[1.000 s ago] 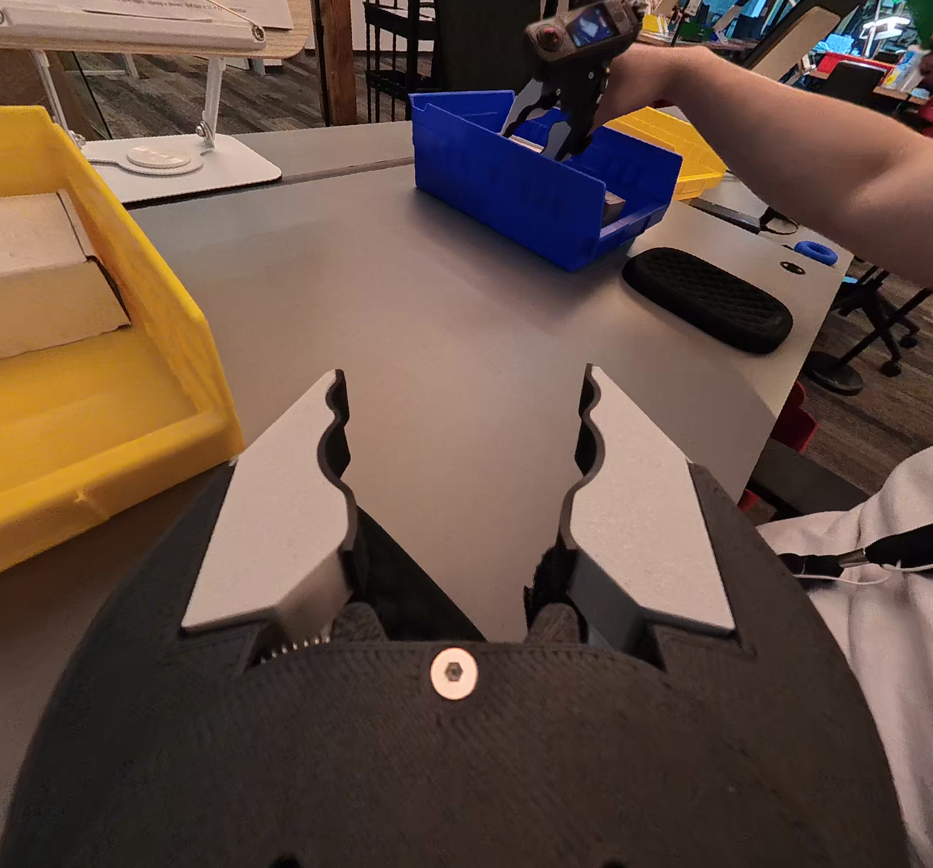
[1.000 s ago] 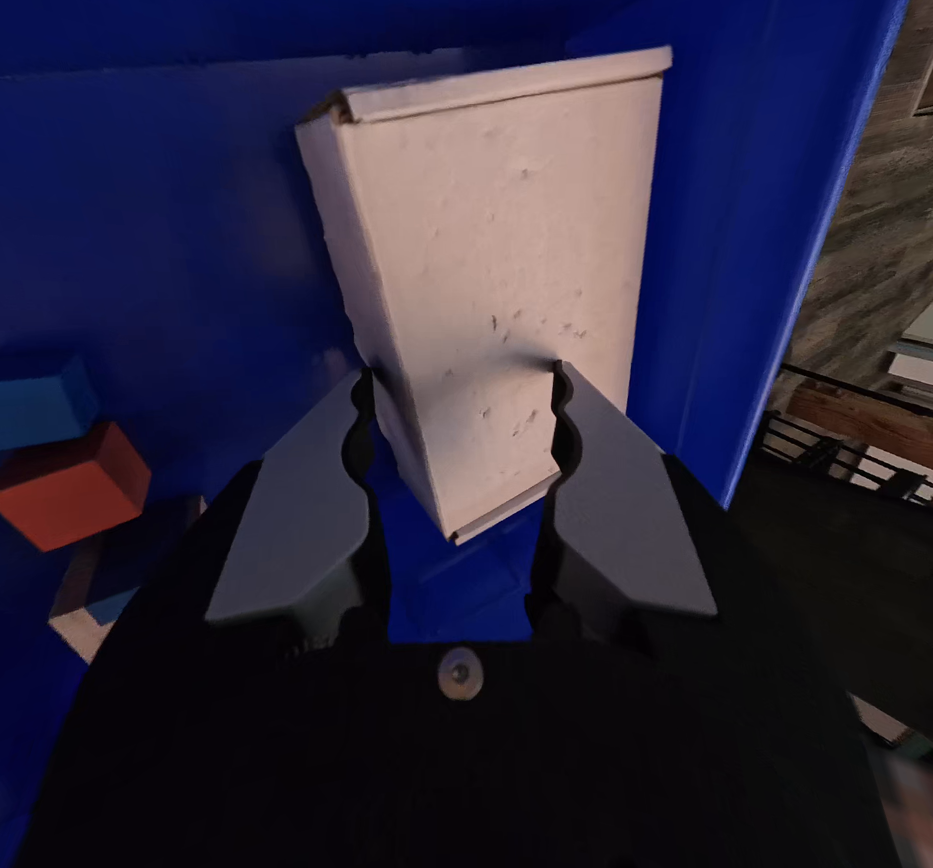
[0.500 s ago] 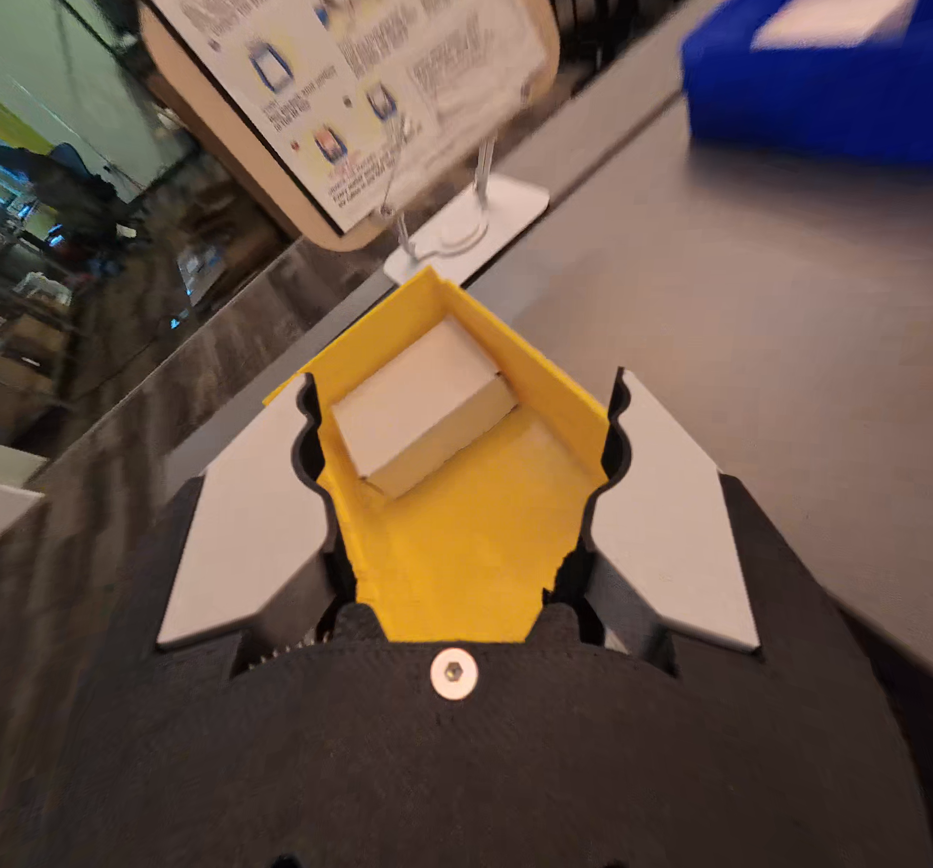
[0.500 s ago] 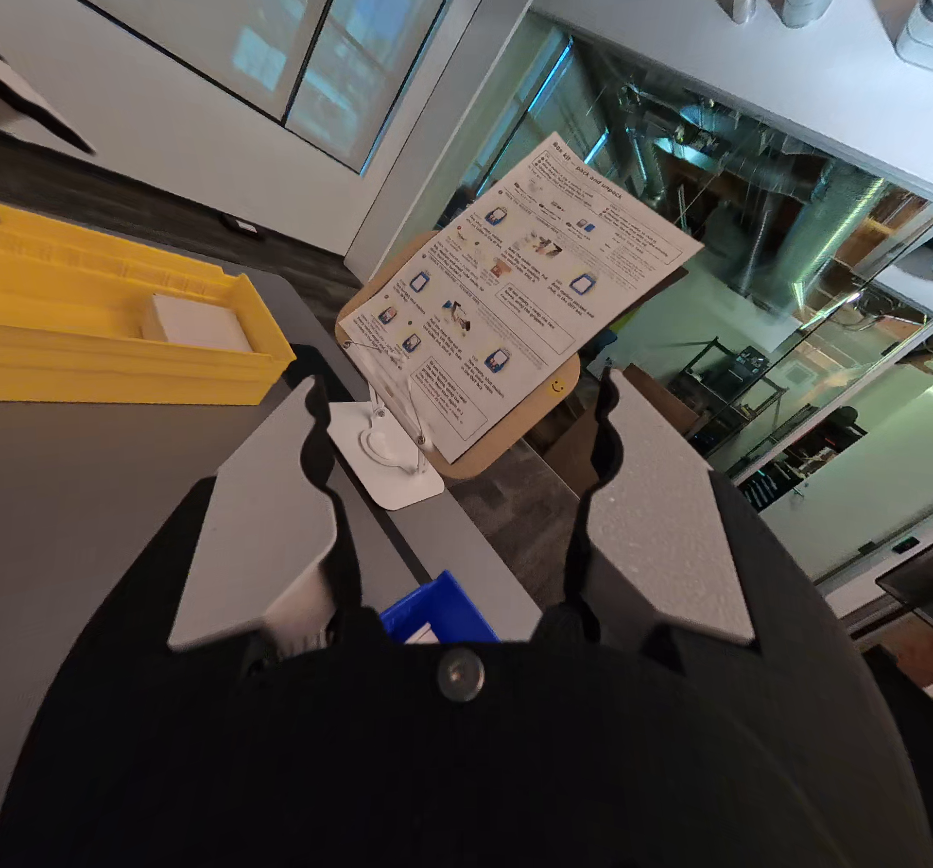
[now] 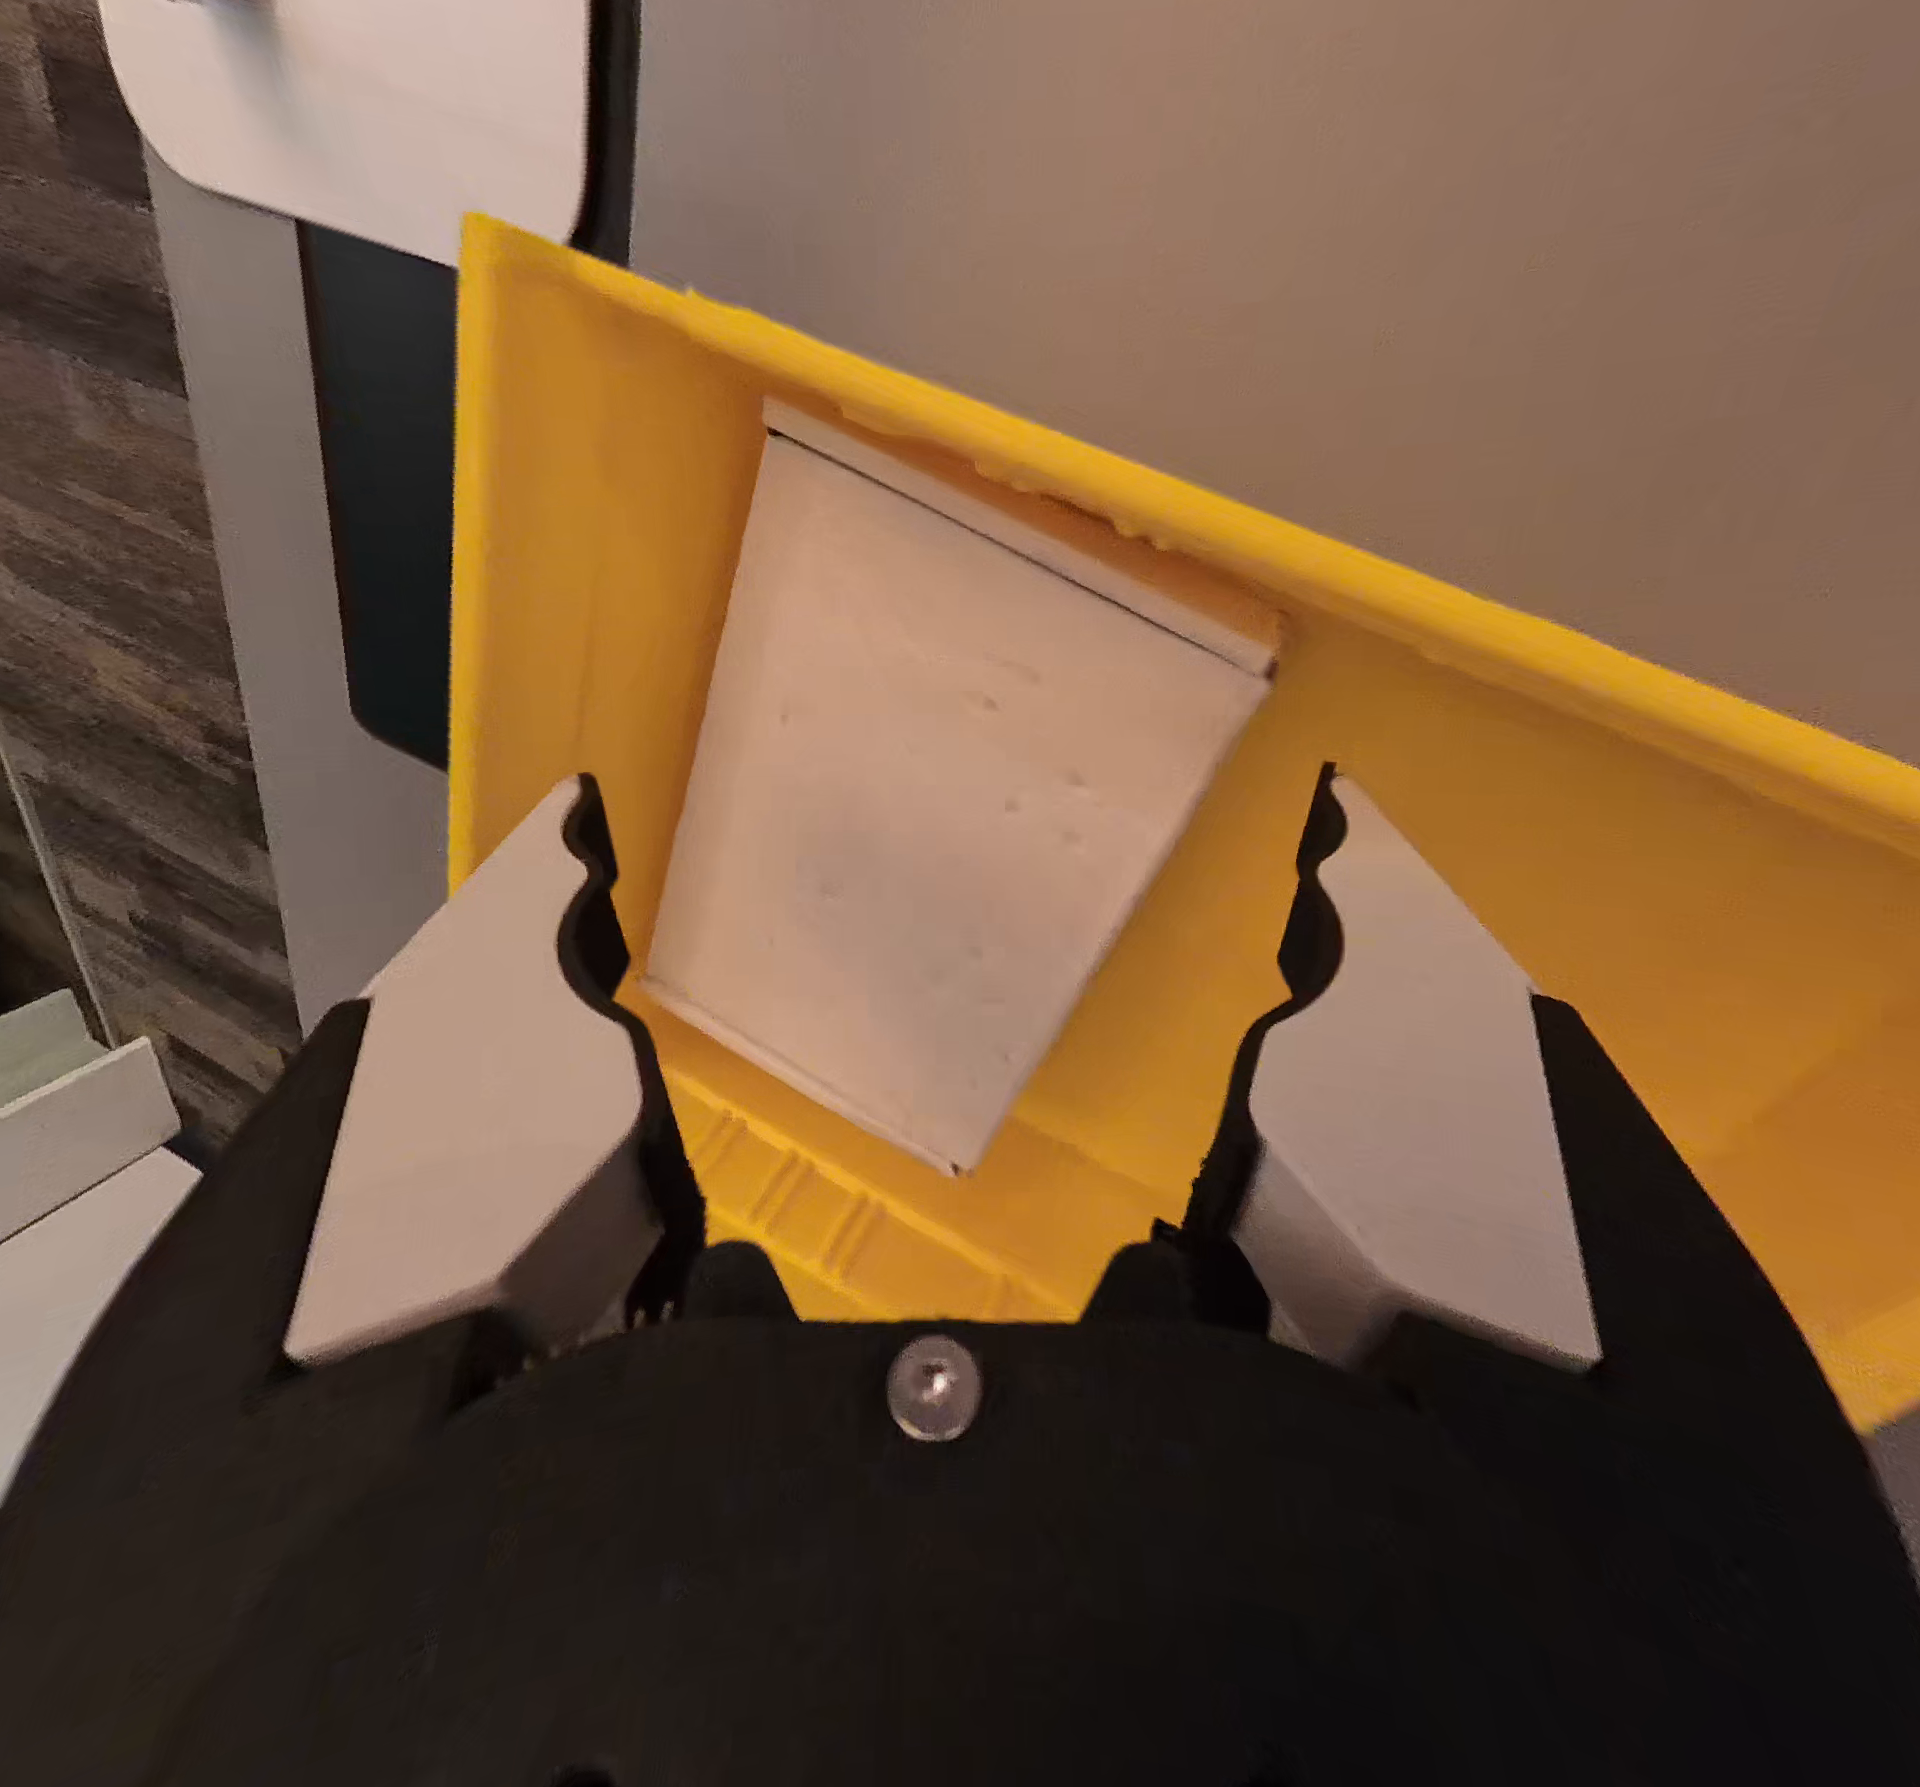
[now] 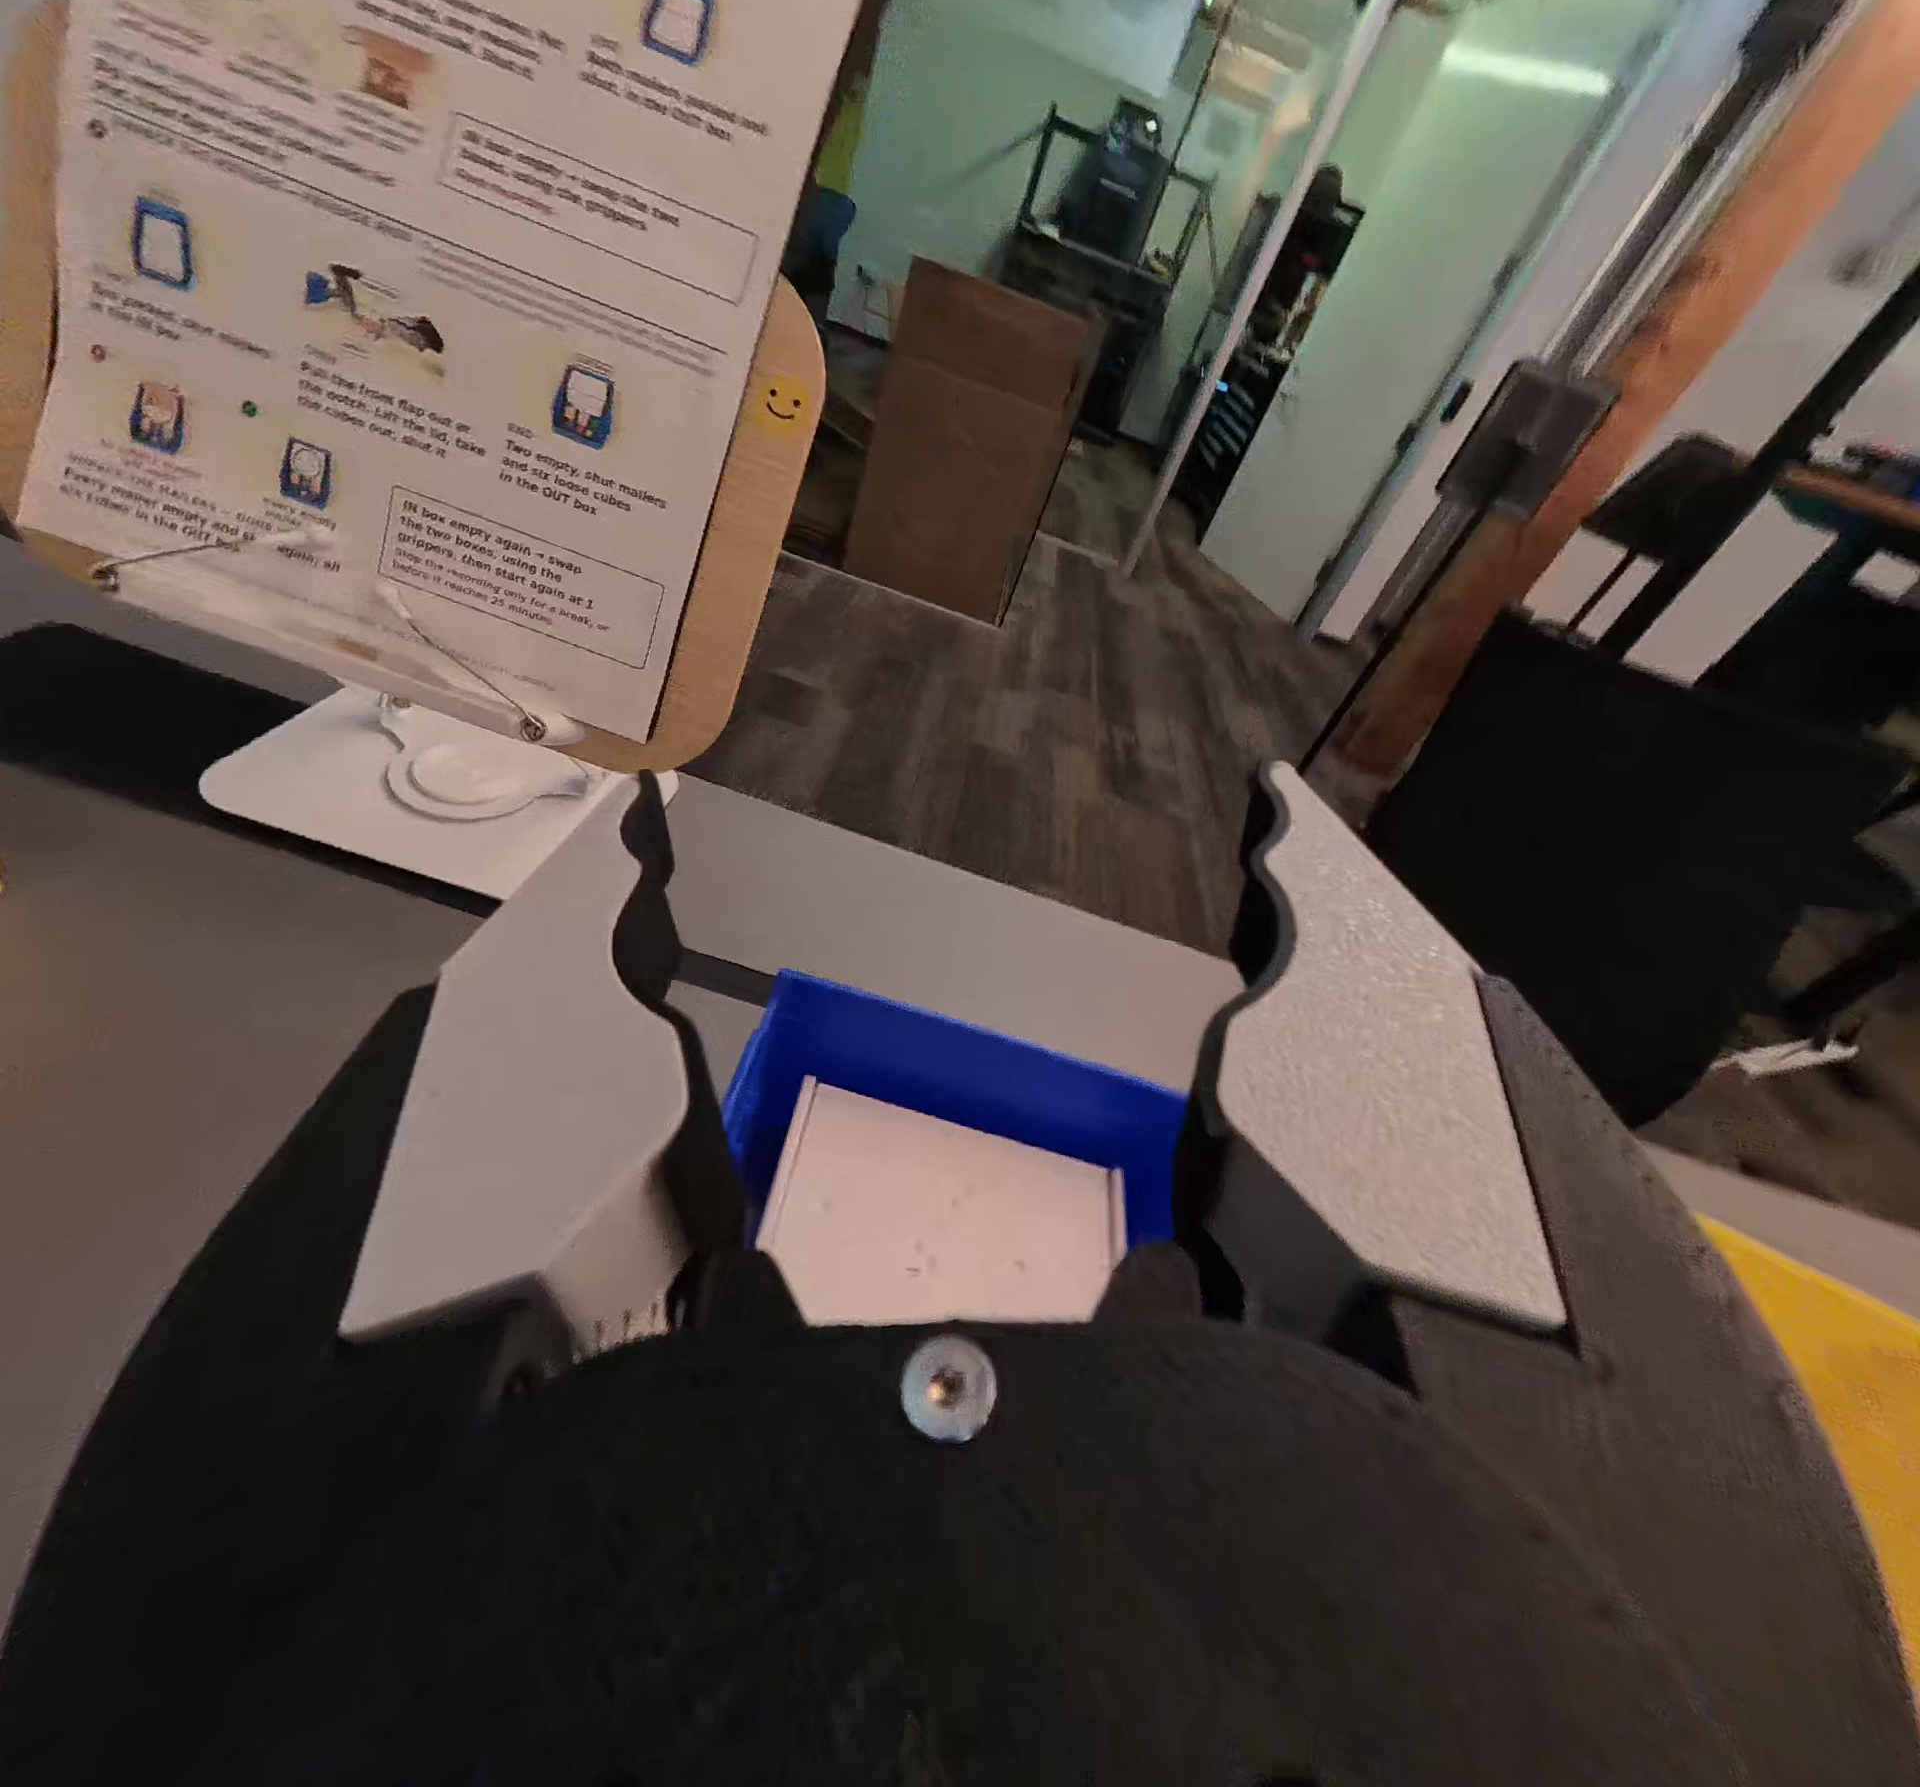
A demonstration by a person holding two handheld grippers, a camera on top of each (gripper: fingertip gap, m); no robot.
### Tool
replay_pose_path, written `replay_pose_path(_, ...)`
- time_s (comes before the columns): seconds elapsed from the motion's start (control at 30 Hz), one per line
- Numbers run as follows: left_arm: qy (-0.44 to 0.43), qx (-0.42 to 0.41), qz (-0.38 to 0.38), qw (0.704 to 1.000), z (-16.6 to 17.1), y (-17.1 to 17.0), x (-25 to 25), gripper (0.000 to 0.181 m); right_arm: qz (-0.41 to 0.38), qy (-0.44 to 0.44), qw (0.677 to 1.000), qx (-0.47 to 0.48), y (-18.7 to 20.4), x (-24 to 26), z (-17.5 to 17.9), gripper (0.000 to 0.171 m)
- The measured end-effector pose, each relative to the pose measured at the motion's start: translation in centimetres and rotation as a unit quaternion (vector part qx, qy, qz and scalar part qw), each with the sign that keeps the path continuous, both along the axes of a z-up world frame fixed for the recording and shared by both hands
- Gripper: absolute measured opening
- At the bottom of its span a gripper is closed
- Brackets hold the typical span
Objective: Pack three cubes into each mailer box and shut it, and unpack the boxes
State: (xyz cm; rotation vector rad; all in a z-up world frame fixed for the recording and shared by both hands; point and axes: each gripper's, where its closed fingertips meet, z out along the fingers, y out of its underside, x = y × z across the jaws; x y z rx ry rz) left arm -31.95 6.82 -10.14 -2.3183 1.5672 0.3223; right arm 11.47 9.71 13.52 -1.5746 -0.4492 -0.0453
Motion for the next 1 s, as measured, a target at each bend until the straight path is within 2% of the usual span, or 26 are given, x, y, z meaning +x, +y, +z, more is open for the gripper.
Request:
replay_pose_path(0.2, 0.016, -0.049, -0.02, 0.998, -2.6, 1.4, 0.4, 0.129, -0.016, -0.04, 0.999, -0.032, 1.7, -1.1, -2.5, 0.109)
replay_pose_path(0.4, 0.053, -0.045, -0.024, 0.997, -4.5, 1.3, -0.4, 0.128, 0.005, -0.06, 0.996, -0.06, 2.2, -2.8, -4.4, 0.109)
replay_pose_path(0.5, 0.079, -0.037, -0.02, 0.996, -4.5, 0.5, -1.1, 0.123, 0.017, -0.062, 0.996, -0.065, 2.0, -3.6, -4.7, 0.109)
replay_pose_path(0.73, 0.101, -0.07, -0.003, 0.992, -3.7, -4.0, -2.6, 0.117, 0.037, -0.063, 0.995, -0.066, 1.4, -4.6, -4.4, 0.109)
replay_pose_path(0.87, 0.101, -0.053, -0.004, 0.993, -3.1, -3.9, -3.5, 0.123, 0.049, -0.065, 0.994, -0.07, 1.3, -5.2, -4.7, 0.109)
replay_pose_path(1.0, 0.09, -0.079, 0.005, 0.993, -3.8, -3.8, -3.9, 0.129, 0.058, -0.07, 0.992, -0.083, 1.6, -5.7, -5.5, 0.11)
